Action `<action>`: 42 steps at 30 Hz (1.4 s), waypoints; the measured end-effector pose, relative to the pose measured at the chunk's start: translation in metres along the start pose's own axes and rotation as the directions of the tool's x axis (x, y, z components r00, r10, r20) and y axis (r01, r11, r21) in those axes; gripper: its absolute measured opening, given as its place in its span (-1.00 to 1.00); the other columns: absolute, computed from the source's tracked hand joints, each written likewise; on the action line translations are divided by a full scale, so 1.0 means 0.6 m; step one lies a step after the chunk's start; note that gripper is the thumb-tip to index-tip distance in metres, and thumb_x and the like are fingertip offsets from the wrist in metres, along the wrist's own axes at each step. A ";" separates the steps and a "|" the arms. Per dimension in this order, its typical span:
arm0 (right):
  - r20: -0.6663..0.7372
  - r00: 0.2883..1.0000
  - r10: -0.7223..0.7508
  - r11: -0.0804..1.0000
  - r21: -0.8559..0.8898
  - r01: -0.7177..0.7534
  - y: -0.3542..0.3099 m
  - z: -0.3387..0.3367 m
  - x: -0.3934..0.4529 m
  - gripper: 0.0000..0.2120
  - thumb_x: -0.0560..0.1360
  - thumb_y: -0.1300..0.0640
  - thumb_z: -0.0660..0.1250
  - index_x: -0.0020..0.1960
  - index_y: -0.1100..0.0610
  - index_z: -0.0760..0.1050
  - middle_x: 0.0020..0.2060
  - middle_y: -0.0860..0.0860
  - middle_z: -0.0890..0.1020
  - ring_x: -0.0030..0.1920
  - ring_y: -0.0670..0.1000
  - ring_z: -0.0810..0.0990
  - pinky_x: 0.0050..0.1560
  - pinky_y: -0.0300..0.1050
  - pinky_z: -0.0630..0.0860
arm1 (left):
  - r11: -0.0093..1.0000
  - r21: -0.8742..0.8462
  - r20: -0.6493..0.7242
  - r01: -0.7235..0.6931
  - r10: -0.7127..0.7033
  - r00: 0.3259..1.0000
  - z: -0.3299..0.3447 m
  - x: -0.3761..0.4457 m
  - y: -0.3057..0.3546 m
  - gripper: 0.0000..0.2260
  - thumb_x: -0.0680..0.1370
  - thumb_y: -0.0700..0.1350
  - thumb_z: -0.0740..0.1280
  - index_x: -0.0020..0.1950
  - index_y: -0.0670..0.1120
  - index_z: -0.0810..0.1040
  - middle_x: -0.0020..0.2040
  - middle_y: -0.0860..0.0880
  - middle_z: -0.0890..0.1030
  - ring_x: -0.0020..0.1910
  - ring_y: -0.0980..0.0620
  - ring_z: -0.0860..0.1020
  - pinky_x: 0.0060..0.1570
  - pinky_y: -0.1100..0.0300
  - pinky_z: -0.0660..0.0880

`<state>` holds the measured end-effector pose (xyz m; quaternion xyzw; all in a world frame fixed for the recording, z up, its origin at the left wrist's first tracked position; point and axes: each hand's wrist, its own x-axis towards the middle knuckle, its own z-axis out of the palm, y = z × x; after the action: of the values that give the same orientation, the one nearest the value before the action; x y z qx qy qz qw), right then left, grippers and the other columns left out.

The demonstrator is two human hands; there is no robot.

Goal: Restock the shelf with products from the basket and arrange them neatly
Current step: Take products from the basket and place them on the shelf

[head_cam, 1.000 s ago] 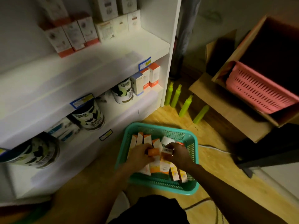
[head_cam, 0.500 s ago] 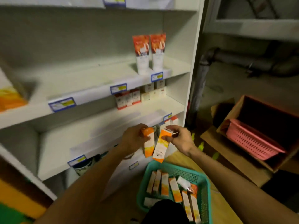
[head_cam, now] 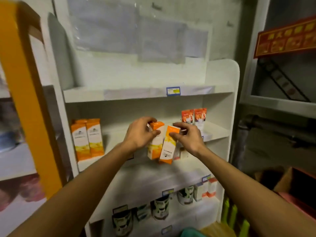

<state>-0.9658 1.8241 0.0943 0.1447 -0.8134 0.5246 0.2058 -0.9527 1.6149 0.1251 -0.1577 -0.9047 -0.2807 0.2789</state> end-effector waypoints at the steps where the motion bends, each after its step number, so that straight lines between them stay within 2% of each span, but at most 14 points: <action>1: 0.009 1.000 -0.014 1.000 0.003 0.014 -0.011 0.008 0.016 -0.61 0.45 0.18 0.51 0.26 0.11 0.58 0.04 -0.02 0.67 -0.12 -0.20 0.63 -0.22 -0.41 0.54 | 1.000 0.012 -0.024 0.011 -0.010 1.000 -0.018 0.011 -0.003 -0.61 0.44 0.10 0.50 0.23 0.05 0.61 0.11 0.03 0.66 -0.03 0.02 0.62 0.05 0.04 0.58; 4: 0.002 0.999 -0.040 0.999 0.006 0.040 -0.036 0.037 0.058 -0.60 0.45 0.19 0.51 0.27 0.10 0.58 0.07 0.01 0.67 -0.08 -0.15 0.64 -0.14 -0.35 0.59 | 0.997 0.029 -0.075 0.078 -0.076 0.994 -0.057 0.038 -0.020 -0.63 0.43 0.03 0.53 0.21 0.01 0.63 0.08 0.01 0.68 0.01 -0.01 0.64 0.08 0.06 0.57; 7: 0.000 0.998 -0.062 0.997 -0.039 0.062 -0.041 0.070 0.097 -0.61 0.45 0.16 0.49 0.27 0.06 0.58 0.07 0.00 0.67 -0.03 -0.09 0.65 0.00 -0.09 0.66 | 0.990 0.043 -0.075 0.135 -0.131 0.988 -0.074 0.058 -0.050 -0.68 0.44 -0.01 0.53 0.18 0.01 0.63 0.07 0.00 0.69 0.03 0.00 0.64 0.10 0.01 0.58; 9: 0.005 0.998 -0.070 0.995 -0.064 0.070 -0.037 0.092 0.119 -0.60 0.46 0.14 0.48 0.29 0.04 0.56 0.12 0.00 0.65 0.04 -0.06 0.63 0.06 0.00 0.65 | 0.987 0.028 -0.070 0.159 -0.156 0.985 -0.077 0.067 -0.071 -0.68 0.47 -0.06 0.52 0.20 -0.02 0.61 0.10 -0.02 0.67 0.04 0.00 0.62 0.12 -0.02 0.58; 12: -0.045 0.995 -0.094 0.993 -0.082 0.090 -0.032 0.123 0.152 -0.61 0.49 0.12 0.45 0.31 0.03 0.55 0.16 0.01 0.60 0.11 -0.01 0.61 0.14 0.03 0.61 | 0.976 0.026 -0.099 0.215 -0.212 0.972 -0.071 0.084 -0.103 -0.68 0.47 -0.09 0.51 0.22 -0.02 0.61 0.13 -0.04 0.67 0.08 -0.05 0.63 0.15 -0.05 0.57; 14: -0.063 0.992 -0.109 0.988 -0.114 0.101 -0.028 0.145 0.168 -0.62 0.52 0.14 0.42 0.32 0.03 0.53 0.16 0.03 0.58 0.14 0.03 0.59 0.18 0.04 0.58 | 0.962 0.038 -0.069 0.269 -0.266 0.961 -0.061 0.093 -0.126 -0.65 0.47 -0.10 0.51 0.24 -0.02 0.59 0.14 -0.06 0.67 0.11 -0.08 0.63 0.16 -0.05 0.57; 17: 0.064 0.993 -0.095 0.965 -0.241 0.108 -0.008 0.183 0.183 -0.54 0.53 0.20 0.38 0.41 0.00 0.44 0.25 0.06 0.54 0.24 0.09 0.54 0.28 0.04 0.51 | 0.942 0.132 0.042 0.309 -0.317 0.948 -0.032 0.094 -0.153 -0.60 0.50 -0.15 0.47 0.31 -0.02 0.50 0.21 -0.08 0.61 0.17 -0.09 0.60 0.18 -0.06 0.57; 20: 0.131 0.991 -0.037 0.956 -0.283 0.073 0.008 0.208 0.182 -0.33 0.51 0.24 0.39 0.53 -0.02 0.23 0.39 0.06 0.43 0.36 0.11 0.45 0.36 0.02 0.44 | 0.943 0.167 0.033 0.288 -0.297 0.954 -0.013 0.092 -0.165 -0.51 0.52 -0.13 0.44 0.42 0.02 0.39 0.29 -0.08 0.53 0.25 -0.09 0.54 0.21 -0.07 0.56; 25: 0.126 0.991 -0.045 0.949 -0.305 0.082 0.012 0.207 0.176 -0.21 0.54 0.16 0.37 0.60 -0.02 -0.01 0.47 0.06 0.31 0.36 0.13 0.44 0.30 0.03 0.46 | 0.929 0.293 0.073 0.226 -0.258 0.963 -0.003 0.091 -0.161 -0.37 0.53 0.01 0.42 0.53 0.01 0.23 0.43 -0.08 0.37 0.31 -0.11 0.48 0.26 -0.08 0.51; 28: 0.118 0.992 -0.055 0.924 -0.370 0.095 0.008 0.201 0.165 -0.21 0.56 0.00 0.35 0.60 0.03 -0.07 0.53 0.06 0.21 0.46 0.13 0.32 0.38 0.06 0.39 | 0.892 0.418 0.097 0.170 -0.231 0.968 0.002 0.079 -0.149 -0.22 0.55 0.11 0.37 0.62 -0.05 0.03 0.61 -0.11 0.09 0.55 -0.14 0.21 0.48 -0.09 0.28; 31: 0.132 0.989 -0.063 0.874 -0.471 0.118 0.008 0.185 0.151 -0.20 0.57 -0.11 0.30 0.61 0.09 -0.08 0.57 0.06 0.12 0.54 0.11 0.16 0.47 0.07 0.27 | 0.868 0.481 0.088 0.124 -0.189 0.978 0.002 0.065 -0.134 -0.14 0.56 0.17 0.33 0.64 -0.09 -0.10 0.64 -0.13 -0.09 0.61 -0.15 -0.01 0.56 -0.07 0.07; 34: 0.121 0.987 -0.102 0.850 -0.505 0.150 0.008 0.161 0.127 -0.24 0.57 -0.16 0.26 0.60 0.09 -0.04 0.57 0.07 0.13 0.56 0.10 0.11 0.48 0.06 0.20 | 0.839 0.542 0.081 0.041 -0.101 0.992 0.004 0.048 -0.112 -0.16 0.57 0.17 0.30 0.64 -0.13 -0.11 0.64 -0.16 -0.11 0.61 -0.17 -0.08 0.56 -0.03 -0.05; 38: 0.122 0.986 -0.111 0.765 -0.624 0.163 0.018 0.124 0.082 -0.29 0.60 -0.25 0.08 0.60 0.07 -0.05 0.59 0.07 0.06 0.59 0.12 -0.06 0.53 0.09 0.04 | 0.837 0.542 0.132 -0.072 -0.001 0.991 0.022 0.017 -0.077 -0.22 0.58 0.16 0.25 0.64 -0.12 -0.07 0.64 -0.16 -0.12 0.62 -0.14 -0.11 0.56 0.00 -0.13; 42: 0.199 0.979 -0.043 0.715 -0.678 0.169 0.053 0.076 0.023 -0.29 0.62 -0.26 0.01 0.62 0.07 -0.10 0.61 0.08 -0.02 0.59 0.10 -0.15 0.55 0.09 -0.10 | 0.847 0.519 0.176 -0.117 0.028 0.984 0.068 -0.019 -0.043 -0.29 0.59 0.16 0.22 0.63 -0.10 0.04 0.63 -0.15 0.04 0.61 -0.14 0.02 0.58 -0.02 -0.02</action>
<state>-1.0006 1.7953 0.0592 0.1479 -0.9548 0.1561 0.2053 -0.9720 1.6171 0.0794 -0.1317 -0.9599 0.0028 0.2475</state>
